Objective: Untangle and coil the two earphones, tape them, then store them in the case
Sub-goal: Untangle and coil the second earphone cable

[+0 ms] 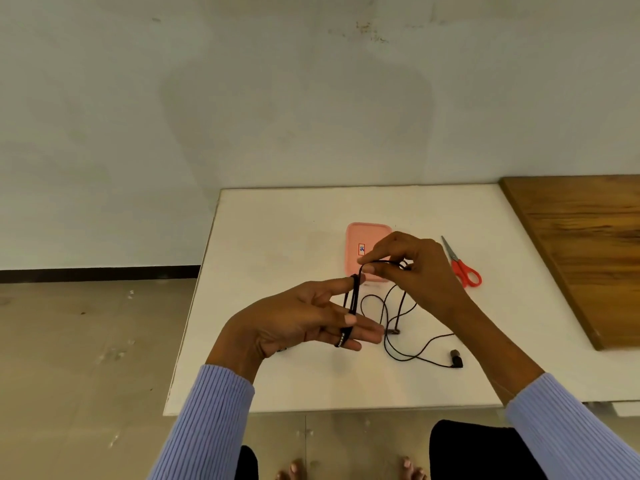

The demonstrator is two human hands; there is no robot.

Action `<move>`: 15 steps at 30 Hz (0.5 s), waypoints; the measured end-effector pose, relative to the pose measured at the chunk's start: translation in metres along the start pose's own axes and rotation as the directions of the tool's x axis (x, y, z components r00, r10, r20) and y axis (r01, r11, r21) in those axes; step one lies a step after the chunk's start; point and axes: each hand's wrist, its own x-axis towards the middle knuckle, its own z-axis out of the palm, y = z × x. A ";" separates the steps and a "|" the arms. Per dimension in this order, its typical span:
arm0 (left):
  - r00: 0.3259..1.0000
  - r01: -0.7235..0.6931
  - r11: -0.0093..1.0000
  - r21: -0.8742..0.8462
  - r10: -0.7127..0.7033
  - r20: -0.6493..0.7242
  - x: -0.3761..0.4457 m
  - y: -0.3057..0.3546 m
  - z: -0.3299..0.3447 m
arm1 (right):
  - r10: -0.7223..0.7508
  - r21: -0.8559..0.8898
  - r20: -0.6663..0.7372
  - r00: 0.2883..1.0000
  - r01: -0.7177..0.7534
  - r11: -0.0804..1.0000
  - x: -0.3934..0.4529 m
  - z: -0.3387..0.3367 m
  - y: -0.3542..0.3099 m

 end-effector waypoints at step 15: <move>0.974 -0.207 0.937 -0.281 0.225 0.030 -0.007 0.006 -0.003 | 0.125 0.133 0.084 0.989 -0.135 0.982 -0.006 0.015 -0.007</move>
